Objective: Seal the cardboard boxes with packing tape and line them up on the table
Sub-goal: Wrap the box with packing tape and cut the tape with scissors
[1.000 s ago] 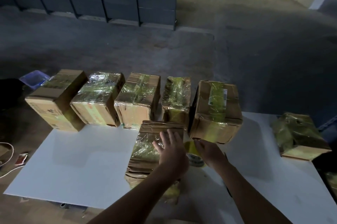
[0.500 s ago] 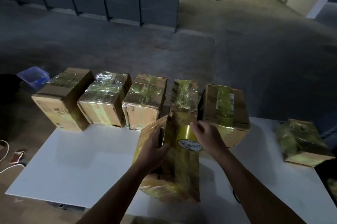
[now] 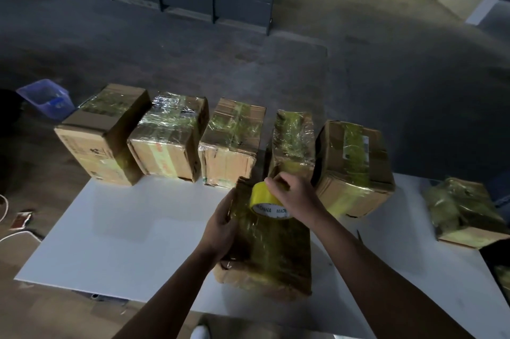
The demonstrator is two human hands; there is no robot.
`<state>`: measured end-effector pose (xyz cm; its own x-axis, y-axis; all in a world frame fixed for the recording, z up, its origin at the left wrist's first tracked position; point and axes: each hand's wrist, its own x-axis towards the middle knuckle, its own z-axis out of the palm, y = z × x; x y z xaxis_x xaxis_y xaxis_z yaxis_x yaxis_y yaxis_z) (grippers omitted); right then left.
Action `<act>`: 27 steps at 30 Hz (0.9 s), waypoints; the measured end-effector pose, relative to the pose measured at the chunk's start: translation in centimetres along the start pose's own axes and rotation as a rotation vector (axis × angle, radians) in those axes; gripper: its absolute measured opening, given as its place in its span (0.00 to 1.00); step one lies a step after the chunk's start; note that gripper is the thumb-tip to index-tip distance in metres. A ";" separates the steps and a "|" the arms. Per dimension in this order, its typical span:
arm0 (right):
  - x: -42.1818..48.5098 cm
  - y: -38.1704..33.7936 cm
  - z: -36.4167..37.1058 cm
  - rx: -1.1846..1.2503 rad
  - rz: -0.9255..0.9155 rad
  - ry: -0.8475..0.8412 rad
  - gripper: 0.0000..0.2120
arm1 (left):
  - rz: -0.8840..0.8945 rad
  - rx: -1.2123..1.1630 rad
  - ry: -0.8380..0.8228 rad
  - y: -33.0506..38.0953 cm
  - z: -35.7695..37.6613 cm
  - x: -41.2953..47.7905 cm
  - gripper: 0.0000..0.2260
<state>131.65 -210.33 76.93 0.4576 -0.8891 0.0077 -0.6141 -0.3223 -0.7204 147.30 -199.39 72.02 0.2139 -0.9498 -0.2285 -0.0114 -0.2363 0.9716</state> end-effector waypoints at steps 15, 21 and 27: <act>-0.2 -0.1 2.3 0.102 0.126 0.002 0.18 | 0.123 1.390 -0.094 -2.4 -0.1 1.7 0.33; -0.8 1.5 -1.2 -0.121 0.143 0.009 0.22 | 0.116 1.445 -0.145 -2.7 -0.3 1.9 0.32; -0.9 2.2 0.1 -0.249 0.083 0.082 0.24 | 0.304 1.393 -0.098 -0.9 0.7 2.7 0.28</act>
<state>130.00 -210.21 75.24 0.3518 -0.9359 0.0195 -0.7913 -0.3084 -0.5279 147.17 -201.85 70.46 -0.0367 -0.9957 -0.0851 -0.9894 0.0242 0.1435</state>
